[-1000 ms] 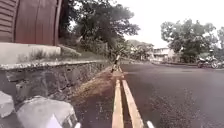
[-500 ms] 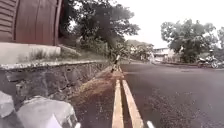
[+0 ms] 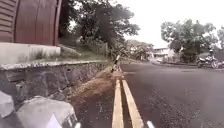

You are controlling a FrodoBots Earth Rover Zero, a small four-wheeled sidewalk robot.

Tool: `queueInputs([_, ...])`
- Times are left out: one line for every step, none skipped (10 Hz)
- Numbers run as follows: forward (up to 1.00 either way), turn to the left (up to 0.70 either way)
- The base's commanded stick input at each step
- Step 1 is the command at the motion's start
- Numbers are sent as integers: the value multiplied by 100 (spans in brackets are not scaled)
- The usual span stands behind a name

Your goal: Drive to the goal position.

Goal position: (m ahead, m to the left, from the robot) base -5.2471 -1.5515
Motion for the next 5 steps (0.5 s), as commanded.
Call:
queueInputs([0, -70])
queueInputs([0, -70])
queueInputs([0, -70])
queueInputs([0, -70])
queueInputs([0, -70])
